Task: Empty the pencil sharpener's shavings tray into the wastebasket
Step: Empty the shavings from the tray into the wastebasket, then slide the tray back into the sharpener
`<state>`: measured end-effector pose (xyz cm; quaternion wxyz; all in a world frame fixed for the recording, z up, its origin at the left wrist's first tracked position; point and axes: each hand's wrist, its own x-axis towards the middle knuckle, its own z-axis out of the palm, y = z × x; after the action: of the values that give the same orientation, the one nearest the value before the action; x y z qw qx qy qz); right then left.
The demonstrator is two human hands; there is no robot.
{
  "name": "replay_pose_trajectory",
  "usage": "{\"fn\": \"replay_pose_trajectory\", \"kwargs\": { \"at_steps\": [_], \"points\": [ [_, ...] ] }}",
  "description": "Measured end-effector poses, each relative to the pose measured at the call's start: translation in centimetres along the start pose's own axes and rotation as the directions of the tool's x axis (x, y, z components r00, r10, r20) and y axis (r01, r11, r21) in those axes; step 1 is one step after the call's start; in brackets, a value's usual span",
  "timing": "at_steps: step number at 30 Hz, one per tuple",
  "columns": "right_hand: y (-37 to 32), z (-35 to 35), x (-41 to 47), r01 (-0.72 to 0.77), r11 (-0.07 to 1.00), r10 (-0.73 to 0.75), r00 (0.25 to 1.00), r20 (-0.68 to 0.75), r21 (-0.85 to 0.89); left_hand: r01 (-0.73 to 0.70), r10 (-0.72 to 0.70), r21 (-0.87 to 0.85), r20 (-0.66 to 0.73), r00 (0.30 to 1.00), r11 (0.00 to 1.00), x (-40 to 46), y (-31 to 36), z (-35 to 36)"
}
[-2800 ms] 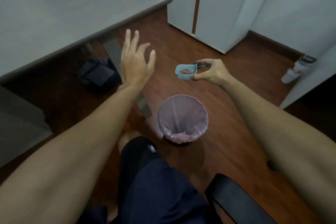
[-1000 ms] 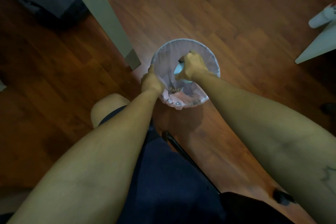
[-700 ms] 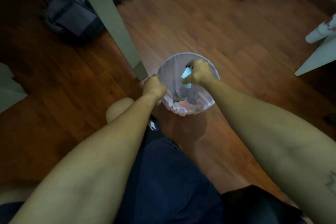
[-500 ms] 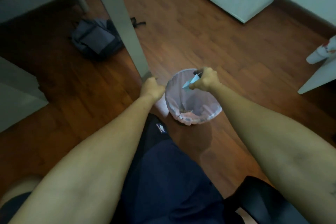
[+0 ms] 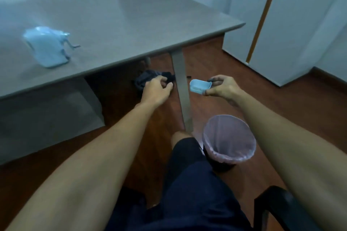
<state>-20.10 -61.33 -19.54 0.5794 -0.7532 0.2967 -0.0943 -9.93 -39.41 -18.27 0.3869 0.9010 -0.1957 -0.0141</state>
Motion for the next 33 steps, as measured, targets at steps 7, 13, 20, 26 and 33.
{"fn": "replay_pose_trajectory", "kwargs": {
  "at_steps": [7,13,20,26,33],
  "points": [
    [-10.8,3.9,-1.1,0.171,0.978,-0.191,0.964,0.185,0.122,-0.040,0.044,0.019,-0.236,0.971,0.999,-0.7,0.5,-12.4],
    [-17.3,9.2,-1.3,0.227,0.965,-0.259,0.909,0.327,0.135,0.021,-0.008,0.028,-0.401,0.916,0.999,-1.1,-1.9,-20.8],
    [-22.0,16.3,-1.9,0.343,0.938,-0.334,0.859,0.389,0.047,0.097,-0.038,0.078,-0.553,0.832,0.992,-1.1,-4.9,-27.1],
    [-24.5,21.4,-2.3,0.385,0.923,-0.341,0.838,0.427,-0.018,0.156,-0.109,0.027,-0.595,0.796,0.987,-0.3,-8.0,-30.2],
    [-25.4,24.6,-1.6,0.413,0.906,-0.332,0.825,0.457,-0.088,0.124,-0.192,-0.201,-0.362,0.912,0.972,2.1,-9.8,-31.2]
  ]
}}
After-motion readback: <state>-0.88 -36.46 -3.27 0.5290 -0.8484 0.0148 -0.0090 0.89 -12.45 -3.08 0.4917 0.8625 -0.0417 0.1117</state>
